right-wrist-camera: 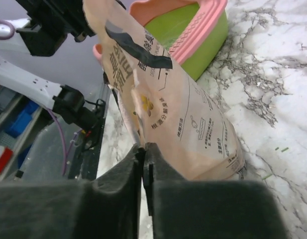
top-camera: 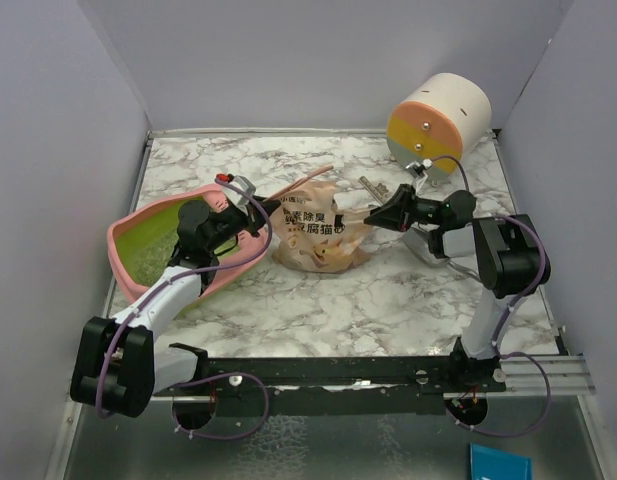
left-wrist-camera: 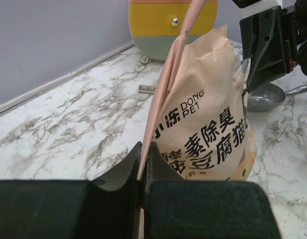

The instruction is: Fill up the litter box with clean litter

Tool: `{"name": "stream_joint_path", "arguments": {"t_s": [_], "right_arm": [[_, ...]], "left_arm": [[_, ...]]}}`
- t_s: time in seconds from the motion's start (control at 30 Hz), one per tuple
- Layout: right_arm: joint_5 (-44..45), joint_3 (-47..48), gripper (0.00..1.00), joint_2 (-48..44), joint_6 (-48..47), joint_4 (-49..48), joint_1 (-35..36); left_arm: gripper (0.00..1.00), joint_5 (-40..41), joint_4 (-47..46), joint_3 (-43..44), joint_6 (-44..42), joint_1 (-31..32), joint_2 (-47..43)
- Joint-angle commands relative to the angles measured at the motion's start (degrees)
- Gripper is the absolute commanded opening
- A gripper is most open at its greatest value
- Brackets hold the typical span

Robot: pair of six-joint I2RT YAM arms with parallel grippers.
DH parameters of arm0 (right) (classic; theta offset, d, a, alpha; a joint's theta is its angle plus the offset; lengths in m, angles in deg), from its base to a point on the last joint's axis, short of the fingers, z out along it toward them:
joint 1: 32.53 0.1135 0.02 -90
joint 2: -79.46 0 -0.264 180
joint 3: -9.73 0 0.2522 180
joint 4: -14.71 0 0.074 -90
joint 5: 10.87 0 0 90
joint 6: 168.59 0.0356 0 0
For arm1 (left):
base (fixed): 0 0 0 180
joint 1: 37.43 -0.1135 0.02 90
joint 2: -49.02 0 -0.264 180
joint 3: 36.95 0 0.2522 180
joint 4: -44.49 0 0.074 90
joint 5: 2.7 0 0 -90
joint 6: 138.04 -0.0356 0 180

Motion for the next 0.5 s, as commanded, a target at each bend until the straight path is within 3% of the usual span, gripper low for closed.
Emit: {"name": "stream_joint_path", "arguments": {"t_s": [0.0,0.13,0.2,0.37,0.47], "right_arm": [[1.59,1.62,0.01,-3.60,-1.67,0.08,-0.31],[11.14,1.10,0.01,-13.74,-19.58,30.67,-1.12],[14.02,1.61,0.01,-17.99,-24.08,39.39,-1.21],[14.78,2.42,0.01,-21.09,-23.62,43.70,-2.78],[15.13,2.68,0.01,-20.59,-23.98,45.68,-3.65]], "left_arm": [[0.00,-5.87,6.58,5.31,-4.61,-0.75,-1.30],[0.00,-10.54,26.43,15.71,-15.06,-0.72,-2.84],[0.00,-13.78,31.58,19.75,-17.58,-0.70,-2.04],[0.00,-22.29,41.91,26.42,-22.86,-1.03,2.78],[0.00,-21.38,39.94,24.20,-23.54,-2.13,2.52]]}}
